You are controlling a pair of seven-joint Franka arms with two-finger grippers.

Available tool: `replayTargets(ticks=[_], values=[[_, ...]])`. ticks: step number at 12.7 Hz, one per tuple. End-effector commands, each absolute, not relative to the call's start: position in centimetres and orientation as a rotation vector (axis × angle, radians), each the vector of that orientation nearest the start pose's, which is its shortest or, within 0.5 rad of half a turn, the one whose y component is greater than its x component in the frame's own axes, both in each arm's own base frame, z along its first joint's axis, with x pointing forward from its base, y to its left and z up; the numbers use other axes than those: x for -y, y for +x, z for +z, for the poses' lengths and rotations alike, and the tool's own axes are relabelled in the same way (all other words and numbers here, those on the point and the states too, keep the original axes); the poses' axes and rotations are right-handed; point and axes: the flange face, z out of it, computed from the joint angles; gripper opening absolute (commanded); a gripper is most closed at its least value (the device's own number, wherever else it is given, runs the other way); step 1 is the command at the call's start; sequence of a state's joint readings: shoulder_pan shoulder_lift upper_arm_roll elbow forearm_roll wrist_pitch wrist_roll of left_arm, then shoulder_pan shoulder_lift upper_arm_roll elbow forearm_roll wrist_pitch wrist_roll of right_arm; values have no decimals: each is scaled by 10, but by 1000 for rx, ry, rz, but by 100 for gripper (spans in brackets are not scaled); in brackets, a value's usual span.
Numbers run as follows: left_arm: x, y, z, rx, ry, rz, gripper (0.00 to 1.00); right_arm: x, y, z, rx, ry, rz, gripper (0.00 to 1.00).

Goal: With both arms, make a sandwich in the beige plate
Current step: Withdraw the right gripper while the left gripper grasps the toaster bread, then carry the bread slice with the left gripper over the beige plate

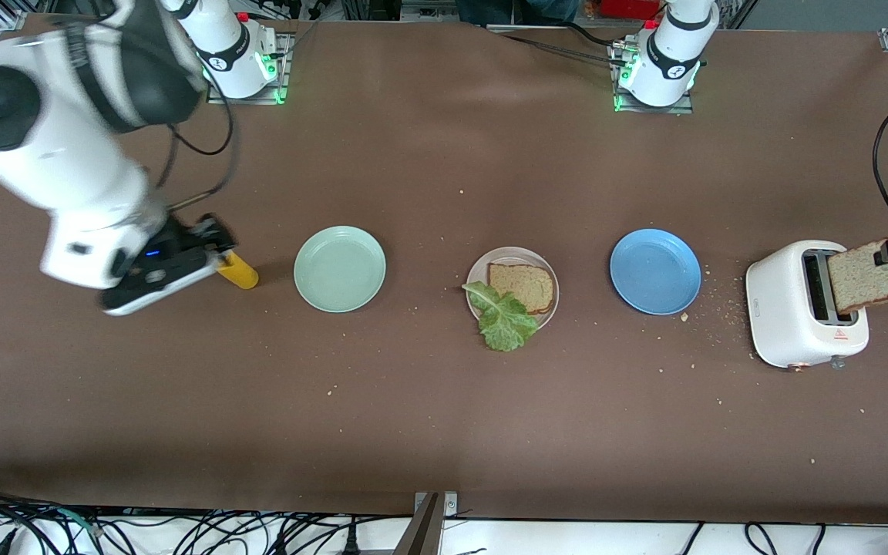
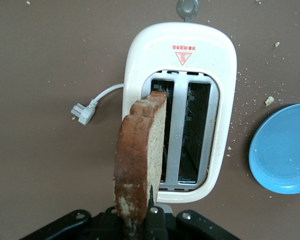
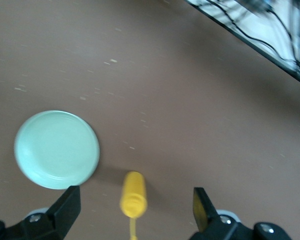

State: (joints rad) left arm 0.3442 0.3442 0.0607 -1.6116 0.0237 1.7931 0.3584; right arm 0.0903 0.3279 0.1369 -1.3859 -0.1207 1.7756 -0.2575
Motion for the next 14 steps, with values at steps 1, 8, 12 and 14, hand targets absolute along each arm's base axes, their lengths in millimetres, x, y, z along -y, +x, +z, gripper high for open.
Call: replayTargets(ticks=[1, 8, 12, 14], values=[[-256, 597, 442, 62, -3185, 242, 0, -60, 664, 524, 650, -3158, -70, 100], [-157, 614, 481, -79, -3663, 344, 0, 21, 670, 507, 21, -3048, -67, 99], [-26, 651, 407, -591, -3796, 548, 0, 36, 658, 522, -31, -3146, -67, 99], [19, 659, 369, -709, -3863, 647, 0, 34, 654, 516, -42, -3145, 7, 99]])
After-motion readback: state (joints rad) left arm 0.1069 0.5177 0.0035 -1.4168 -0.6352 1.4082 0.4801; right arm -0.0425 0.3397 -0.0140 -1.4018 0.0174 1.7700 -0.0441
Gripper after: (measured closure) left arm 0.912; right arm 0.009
